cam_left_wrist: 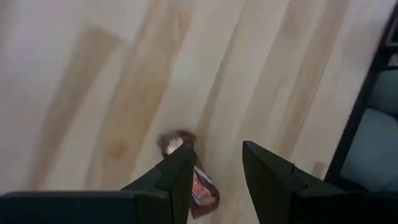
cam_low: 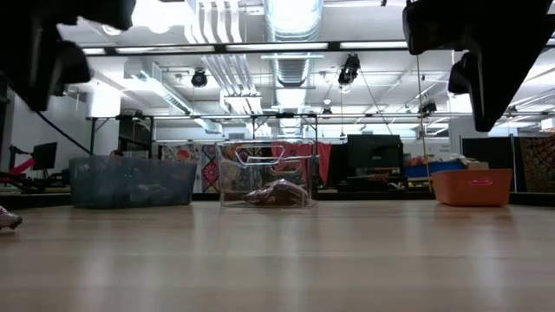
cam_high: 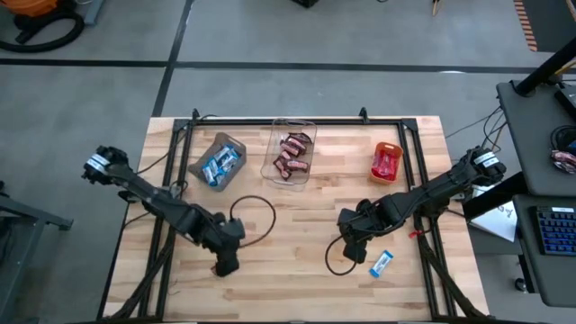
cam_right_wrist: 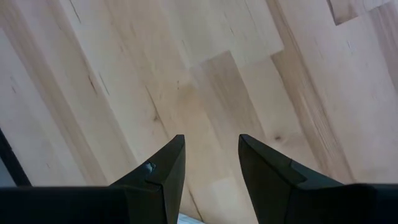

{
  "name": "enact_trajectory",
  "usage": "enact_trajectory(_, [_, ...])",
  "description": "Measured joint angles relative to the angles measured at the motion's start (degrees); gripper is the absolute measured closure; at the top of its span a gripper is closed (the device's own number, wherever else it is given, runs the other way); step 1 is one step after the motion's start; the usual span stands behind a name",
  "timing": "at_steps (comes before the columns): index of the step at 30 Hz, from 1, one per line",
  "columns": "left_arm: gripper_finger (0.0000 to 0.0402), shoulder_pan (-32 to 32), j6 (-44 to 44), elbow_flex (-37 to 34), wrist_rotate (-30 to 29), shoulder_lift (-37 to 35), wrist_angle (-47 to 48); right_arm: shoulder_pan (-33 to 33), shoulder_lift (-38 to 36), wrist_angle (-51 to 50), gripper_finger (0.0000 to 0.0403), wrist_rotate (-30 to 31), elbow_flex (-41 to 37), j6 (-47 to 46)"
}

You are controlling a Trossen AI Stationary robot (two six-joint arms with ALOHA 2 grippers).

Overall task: Sort candy
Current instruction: Put the brown chocolate into the transparent bin

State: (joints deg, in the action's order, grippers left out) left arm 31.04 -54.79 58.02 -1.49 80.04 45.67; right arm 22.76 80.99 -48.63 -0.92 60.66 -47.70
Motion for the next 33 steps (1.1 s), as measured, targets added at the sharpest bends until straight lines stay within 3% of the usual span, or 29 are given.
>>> enact_trajectory(12, [0.0278, 2.3, -12.9, 0.0, 4.2, 8.5, 6.1, 0.0, 0.0, 0.0, 0.0262, 1.0, 0.0, 1.1])
enact_trajectory(25, [0.0186, 4.5, -15.0, 0.0, 4.2, 12.2, 4.8, 0.0, 0.0, 0.0, 0.0262, 1.0, 0.0, 1.2])
enact_trajectory(33, [0.0173, 4.8, -12.5, 0.0, 6.5, 18.4, 0.9, 0.0, 0.0, 0.0, 0.0262, 1.0, 0.0, 1.2])
